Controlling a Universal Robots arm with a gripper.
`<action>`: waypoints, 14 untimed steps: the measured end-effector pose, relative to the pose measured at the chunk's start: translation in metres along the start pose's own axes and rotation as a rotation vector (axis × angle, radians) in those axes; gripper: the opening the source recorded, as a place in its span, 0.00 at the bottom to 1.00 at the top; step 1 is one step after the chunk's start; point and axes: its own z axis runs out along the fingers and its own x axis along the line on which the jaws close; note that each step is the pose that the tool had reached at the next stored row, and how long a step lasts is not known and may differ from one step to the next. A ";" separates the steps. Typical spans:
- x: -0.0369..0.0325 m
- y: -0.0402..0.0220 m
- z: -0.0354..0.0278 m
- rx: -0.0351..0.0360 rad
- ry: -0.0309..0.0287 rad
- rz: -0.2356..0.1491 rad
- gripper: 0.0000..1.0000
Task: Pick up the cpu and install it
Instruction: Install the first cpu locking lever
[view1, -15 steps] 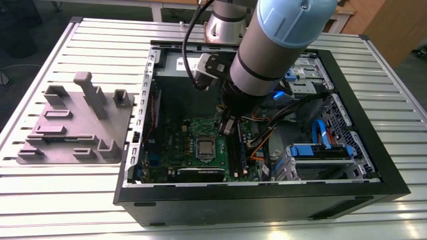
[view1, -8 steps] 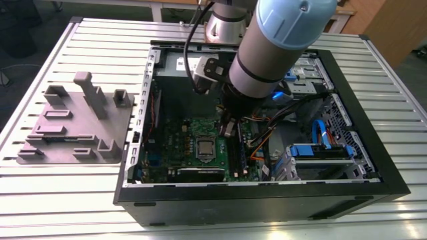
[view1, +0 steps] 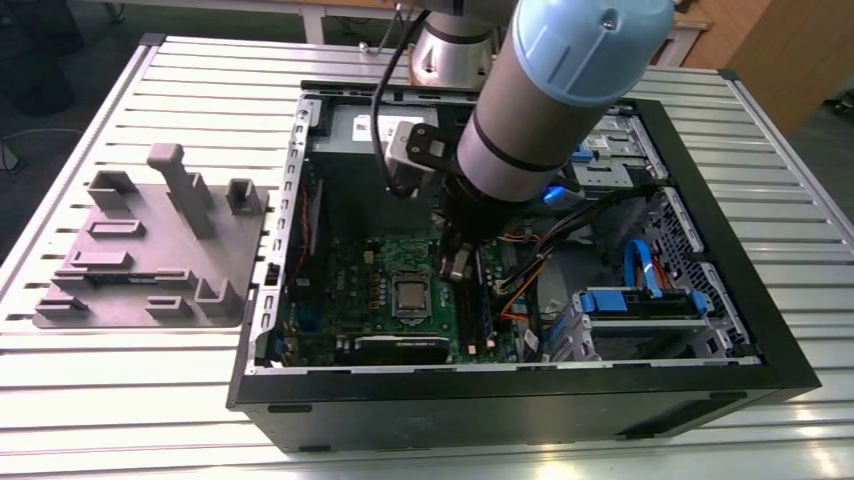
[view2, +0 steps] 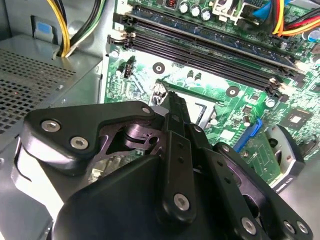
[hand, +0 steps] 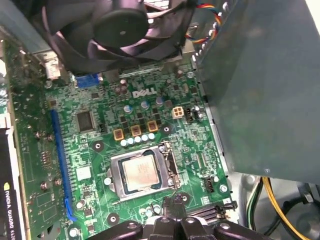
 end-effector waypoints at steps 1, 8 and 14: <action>0.0002 -0.0001 0.0002 -0.0010 0.0019 -0.010 0.10; 0.0028 -0.0009 0.0021 -0.0039 0.0113 -0.049 0.10; 0.0043 -0.0016 0.0044 -0.0087 0.0199 -0.098 0.10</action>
